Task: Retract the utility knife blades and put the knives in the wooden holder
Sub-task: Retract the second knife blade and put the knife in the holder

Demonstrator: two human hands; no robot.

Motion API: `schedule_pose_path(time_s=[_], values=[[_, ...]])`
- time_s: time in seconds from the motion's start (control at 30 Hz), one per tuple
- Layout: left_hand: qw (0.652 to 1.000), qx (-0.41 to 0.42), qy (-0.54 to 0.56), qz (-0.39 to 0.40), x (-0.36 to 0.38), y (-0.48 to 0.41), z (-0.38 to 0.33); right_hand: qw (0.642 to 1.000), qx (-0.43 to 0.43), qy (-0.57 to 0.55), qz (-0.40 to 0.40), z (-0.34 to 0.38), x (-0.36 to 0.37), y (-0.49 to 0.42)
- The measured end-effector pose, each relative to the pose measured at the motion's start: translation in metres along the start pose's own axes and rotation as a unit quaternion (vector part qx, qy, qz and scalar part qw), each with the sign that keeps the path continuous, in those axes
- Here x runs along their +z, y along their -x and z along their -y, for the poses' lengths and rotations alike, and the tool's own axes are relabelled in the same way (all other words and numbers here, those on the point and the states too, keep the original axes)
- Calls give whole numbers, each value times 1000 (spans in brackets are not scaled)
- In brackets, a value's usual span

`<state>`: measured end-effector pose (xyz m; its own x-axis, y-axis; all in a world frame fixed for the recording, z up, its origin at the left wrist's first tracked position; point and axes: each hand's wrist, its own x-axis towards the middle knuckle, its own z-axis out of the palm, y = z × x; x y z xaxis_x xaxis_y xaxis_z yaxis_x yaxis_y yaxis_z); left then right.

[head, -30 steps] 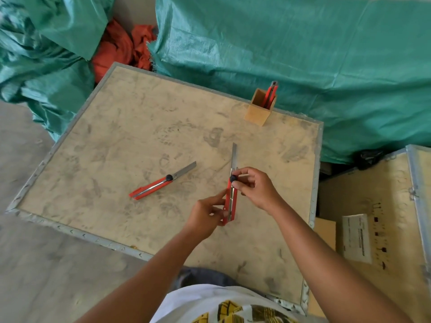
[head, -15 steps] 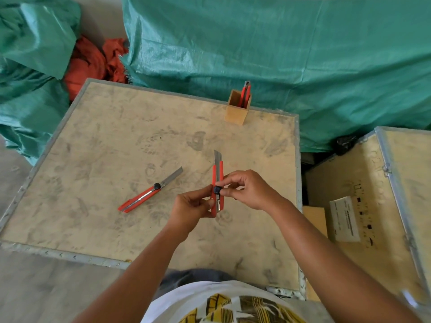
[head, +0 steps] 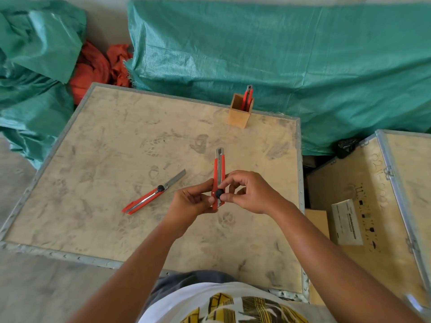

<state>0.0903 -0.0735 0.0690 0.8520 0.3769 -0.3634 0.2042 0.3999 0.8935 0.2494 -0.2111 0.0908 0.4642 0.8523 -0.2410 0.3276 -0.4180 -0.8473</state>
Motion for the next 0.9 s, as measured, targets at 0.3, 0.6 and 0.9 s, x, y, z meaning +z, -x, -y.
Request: schedule_pose_path(time_s=[0.3, 0.6, 0.9], values=[[1000, 11, -14, 10, 7, 1, -5, 999, -4, -12, -31, 0, -1, 7], [1000, 16, -13, 11, 14, 0, -7, 999, -12, -28, -43, -3, -5, 11], [999, 14, -41, 9, 17, -17, -10, 989, 2, -93, -113, -9, -7, 5]])
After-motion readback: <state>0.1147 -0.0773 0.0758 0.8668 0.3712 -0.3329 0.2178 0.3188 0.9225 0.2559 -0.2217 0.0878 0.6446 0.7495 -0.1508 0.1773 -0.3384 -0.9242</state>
